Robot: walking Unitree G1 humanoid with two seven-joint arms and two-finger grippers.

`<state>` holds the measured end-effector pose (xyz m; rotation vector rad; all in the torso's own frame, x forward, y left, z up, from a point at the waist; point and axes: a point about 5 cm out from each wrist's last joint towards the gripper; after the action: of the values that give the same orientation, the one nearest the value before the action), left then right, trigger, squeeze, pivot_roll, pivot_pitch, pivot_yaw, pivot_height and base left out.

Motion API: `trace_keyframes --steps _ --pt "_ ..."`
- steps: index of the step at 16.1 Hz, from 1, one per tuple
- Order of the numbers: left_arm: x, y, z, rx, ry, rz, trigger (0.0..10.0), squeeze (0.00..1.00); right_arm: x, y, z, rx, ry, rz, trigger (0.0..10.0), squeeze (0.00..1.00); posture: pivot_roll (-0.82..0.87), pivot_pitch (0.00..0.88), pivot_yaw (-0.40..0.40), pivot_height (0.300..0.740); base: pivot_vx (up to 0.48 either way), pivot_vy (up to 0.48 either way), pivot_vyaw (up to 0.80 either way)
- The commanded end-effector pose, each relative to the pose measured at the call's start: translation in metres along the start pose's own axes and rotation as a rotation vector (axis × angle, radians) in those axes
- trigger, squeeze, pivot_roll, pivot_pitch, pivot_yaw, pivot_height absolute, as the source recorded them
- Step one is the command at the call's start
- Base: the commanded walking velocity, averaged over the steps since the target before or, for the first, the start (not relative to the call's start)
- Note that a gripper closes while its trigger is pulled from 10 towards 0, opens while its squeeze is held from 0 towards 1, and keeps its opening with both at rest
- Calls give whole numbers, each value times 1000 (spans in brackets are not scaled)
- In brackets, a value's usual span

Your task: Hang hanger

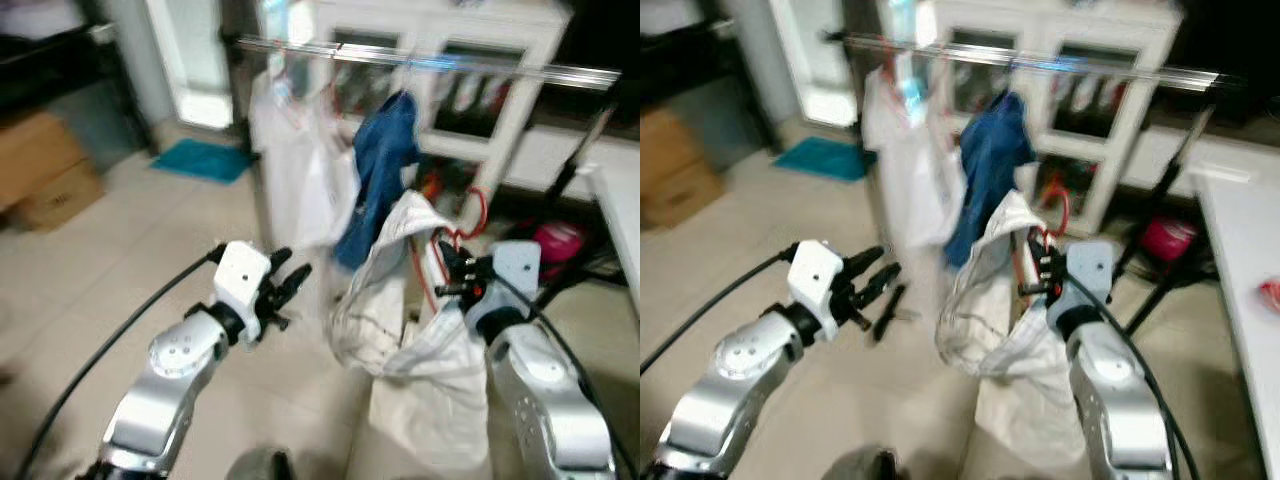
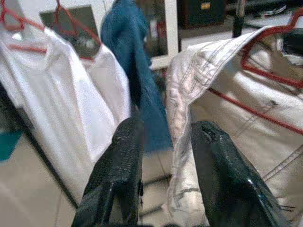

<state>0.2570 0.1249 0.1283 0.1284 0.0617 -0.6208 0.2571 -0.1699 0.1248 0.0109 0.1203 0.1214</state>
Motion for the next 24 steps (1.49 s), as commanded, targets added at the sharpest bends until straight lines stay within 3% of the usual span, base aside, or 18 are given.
trace_keyframes --steps 1,2,3,5,7,13,15,16,17,20,22,23,24 --pt "1 1 5 18 -11 -1 10000 0 -1 1 12 -5 -59 6 0 0 -122 0 17 719 0 0 0" --pt "1 2 5 13 -9 -3 10000 0 -1 2 10 -16 -47 15 0 0 -121 0 18 719 0 0 0" --pt "1 2 5 10 -6 -5 10000 0 -2 3 8 -21 -27 25 784 0 -121 0 18 719 0 0 0" --pt "2 2 6 5 -8 -7 10000 0 -1 4 6 -21 -19 34 1373 0 -119 0 16 719 0 189 0" --pt "1 2 6 4 -9 -6 10000 0 -1 4 6 -19 -17 35 1529 0 -118 0 15 719 0 441 0" --pt "2 2 6 5 -8 -4 10000 0 1 6 9 -31 -23 66 1216 0 -120 0 13 719 0 371 0" --pt "2 4 3 -19 17 -5 10000 0 1 10 13 -26 -42 116 0 0 -122 0 14 719 0 0 0" --pt "4 13 -1 37 71 14 10000 373 2 16 18 -1 -63 194 0 0 -121 0 14 719 0 0 0" --pt "5 18 -2 56 83 25 10000 1000 2 18 21 7 -72 223 0 0 -123 0 16 719 0 0 0" --pt "14 33 2 148 89 51 10000 1000 1 27 35 25 -113 351 0 0 -127 0 26 719 0 0 0" --pt "20 39 -6 205 139 20 10000 239 -3 32 54 84 -173 453 0 0 -134 0 36 719 0 0 0" --pt "23 39 -13 224 171 -20 10000 75 -6 34 62 110 -201 506 0 0 -138 0 38 719 0 0 0" --pt "24 39 -17 230 183 -37 10000 8 -8 36 67 126 -215 535 0 0 -138 0 38 719 0 0 0"
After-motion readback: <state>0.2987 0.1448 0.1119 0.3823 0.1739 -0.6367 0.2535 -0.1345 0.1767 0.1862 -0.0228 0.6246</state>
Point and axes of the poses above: a point about 5 cm out from each wrist's last joint towards the gripper, its own x axis pointing out of the wrist towards the gripper, its own z axis along the axis of the wrist's last joint, y = z × x
